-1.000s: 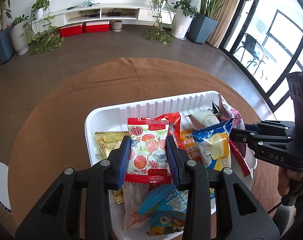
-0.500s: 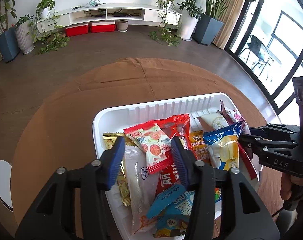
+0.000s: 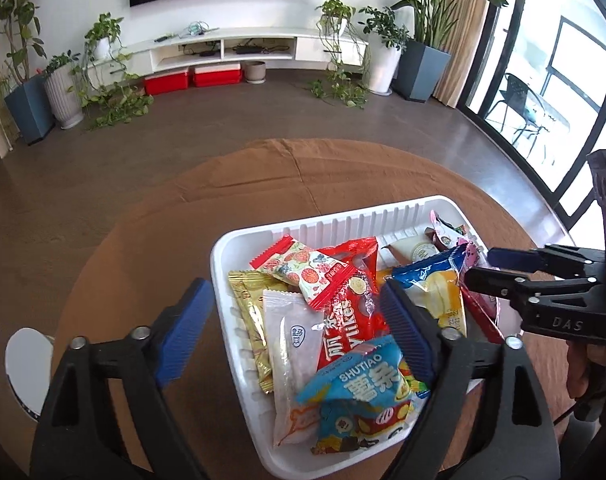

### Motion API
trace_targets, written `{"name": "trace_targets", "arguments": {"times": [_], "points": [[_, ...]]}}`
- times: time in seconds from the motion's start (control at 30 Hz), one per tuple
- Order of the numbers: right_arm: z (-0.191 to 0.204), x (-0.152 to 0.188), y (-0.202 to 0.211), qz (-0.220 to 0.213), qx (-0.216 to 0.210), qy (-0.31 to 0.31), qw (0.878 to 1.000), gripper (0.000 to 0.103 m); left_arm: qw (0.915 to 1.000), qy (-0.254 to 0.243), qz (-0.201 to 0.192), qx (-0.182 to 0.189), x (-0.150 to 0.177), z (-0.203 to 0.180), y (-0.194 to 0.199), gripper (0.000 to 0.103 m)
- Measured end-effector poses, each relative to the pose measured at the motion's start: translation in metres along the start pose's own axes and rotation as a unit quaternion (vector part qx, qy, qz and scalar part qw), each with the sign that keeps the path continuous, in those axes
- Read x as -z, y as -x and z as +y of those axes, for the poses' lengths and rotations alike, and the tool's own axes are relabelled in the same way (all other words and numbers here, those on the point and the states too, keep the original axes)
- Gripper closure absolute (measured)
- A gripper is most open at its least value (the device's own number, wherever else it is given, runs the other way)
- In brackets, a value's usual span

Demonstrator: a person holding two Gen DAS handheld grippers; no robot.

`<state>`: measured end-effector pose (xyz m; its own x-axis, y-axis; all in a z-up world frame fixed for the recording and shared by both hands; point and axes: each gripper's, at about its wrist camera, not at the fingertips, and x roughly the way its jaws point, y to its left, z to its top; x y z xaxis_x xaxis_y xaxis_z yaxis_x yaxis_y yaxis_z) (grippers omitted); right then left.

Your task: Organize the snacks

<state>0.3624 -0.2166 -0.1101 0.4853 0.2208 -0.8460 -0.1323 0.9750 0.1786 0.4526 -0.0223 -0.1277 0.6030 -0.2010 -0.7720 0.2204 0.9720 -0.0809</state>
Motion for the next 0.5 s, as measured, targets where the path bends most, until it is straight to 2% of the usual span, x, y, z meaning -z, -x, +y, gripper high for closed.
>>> {"name": "trace_targets", "arguments": {"times": [0.03,0.07,0.17,0.23,0.3,0.37,0.5], "points": [[0.0,0.0,0.005,-0.006,-0.003,-0.001,1.0,0.039,1.0,-0.003,-0.006,-0.007,0.001,-0.003,0.006,0.003],[0.0,0.001,0.012,-0.016,-0.007,-0.004,1.0,0.036,0.9997,-0.007,-0.015,-0.017,0.003,-0.005,0.013,0.0],[0.0,0.004,0.034,-0.046,-0.004,-0.005,0.999,0.025,0.9978,-0.017,-0.046,-0.045,0.009,-0.013,0.038,0.0],[-0.001,0.007,0.051,-0.072,-0.008,-0.01,0.997,0.014,0.9953,-0.022,-0.074,-0.059,0.015,-0.019,0.058,0.0],[-0.003,0.013,0.073,-0.108,-0.013,-0.017,0.994,0.008,0.9901,-0.035,-0.124,-0.056,0.025,-0.03,0.089,0.0],[-0.004,0.021,0.095,-0.147,-0.015,-0.025,0.989,0.004,0.9844,-0.047,-0.159,-0.057,0.035,-0.041,0.115,0.0],[-0.008,0.044,0.148,-0.234,-0.029,-0.045,0.971,0.0,0.971,-0.062,-0.213,-0.088,0.059,-0.073,0.17,0.0]]}}
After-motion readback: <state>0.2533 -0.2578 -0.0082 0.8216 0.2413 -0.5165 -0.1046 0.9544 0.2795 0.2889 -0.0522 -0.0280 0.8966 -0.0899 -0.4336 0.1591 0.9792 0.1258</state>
